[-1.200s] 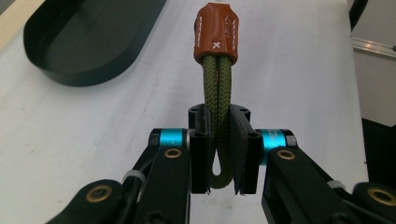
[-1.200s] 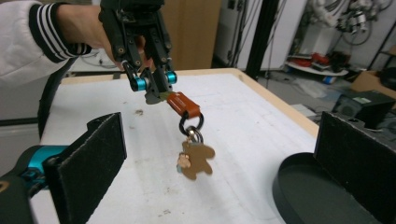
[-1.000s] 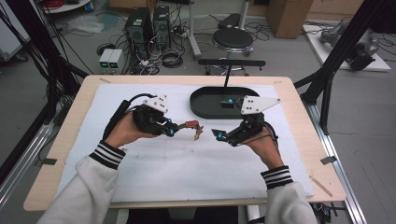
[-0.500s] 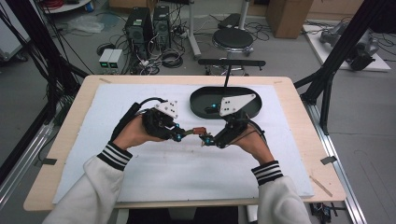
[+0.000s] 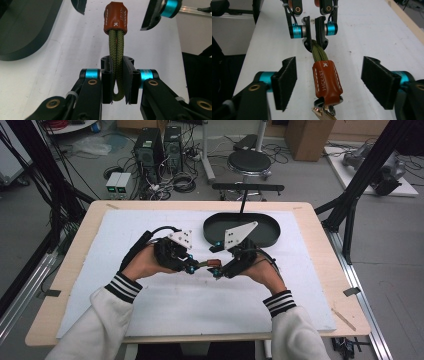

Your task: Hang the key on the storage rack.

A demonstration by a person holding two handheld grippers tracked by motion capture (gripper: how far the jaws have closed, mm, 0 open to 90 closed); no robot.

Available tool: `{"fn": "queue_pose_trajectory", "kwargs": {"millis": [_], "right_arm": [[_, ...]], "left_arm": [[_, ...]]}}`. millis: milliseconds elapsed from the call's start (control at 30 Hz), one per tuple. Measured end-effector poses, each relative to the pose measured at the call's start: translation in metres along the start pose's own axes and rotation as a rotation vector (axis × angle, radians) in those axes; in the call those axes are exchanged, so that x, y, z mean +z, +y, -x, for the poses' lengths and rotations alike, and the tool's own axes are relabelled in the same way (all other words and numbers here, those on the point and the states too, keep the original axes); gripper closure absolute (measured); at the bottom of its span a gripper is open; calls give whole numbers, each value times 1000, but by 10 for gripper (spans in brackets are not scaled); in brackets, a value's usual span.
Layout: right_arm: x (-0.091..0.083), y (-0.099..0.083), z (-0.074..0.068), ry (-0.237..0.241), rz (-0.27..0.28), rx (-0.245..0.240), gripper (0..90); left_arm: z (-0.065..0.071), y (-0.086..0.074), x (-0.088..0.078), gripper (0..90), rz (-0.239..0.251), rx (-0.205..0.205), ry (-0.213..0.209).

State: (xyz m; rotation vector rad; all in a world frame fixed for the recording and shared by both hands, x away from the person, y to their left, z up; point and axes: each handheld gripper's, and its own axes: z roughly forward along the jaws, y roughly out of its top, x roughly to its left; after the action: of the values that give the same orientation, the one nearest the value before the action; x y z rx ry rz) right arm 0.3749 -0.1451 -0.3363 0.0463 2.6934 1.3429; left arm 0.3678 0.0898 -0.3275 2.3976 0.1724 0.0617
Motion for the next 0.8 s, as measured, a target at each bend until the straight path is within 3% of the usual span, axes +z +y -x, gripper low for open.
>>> {"fn": "queue_pose_trajectory", "kwargs": {"millis": [300,467,567,800], "right_arm": [[7,-1,-1,38,-72,-18,425],[9,0,-1,54,-88,-39,549],[9,1,-1,66,-99,-60,674],[10,2,-3,59,-112,-69,716]], "left_arm": [[1,0,2,791,-18,22,-3],[2,1,3,790,-26,27,-6],[3,1,3,791,-21,30,-3],[3,-2,3,790,-10,32,-4]]}}
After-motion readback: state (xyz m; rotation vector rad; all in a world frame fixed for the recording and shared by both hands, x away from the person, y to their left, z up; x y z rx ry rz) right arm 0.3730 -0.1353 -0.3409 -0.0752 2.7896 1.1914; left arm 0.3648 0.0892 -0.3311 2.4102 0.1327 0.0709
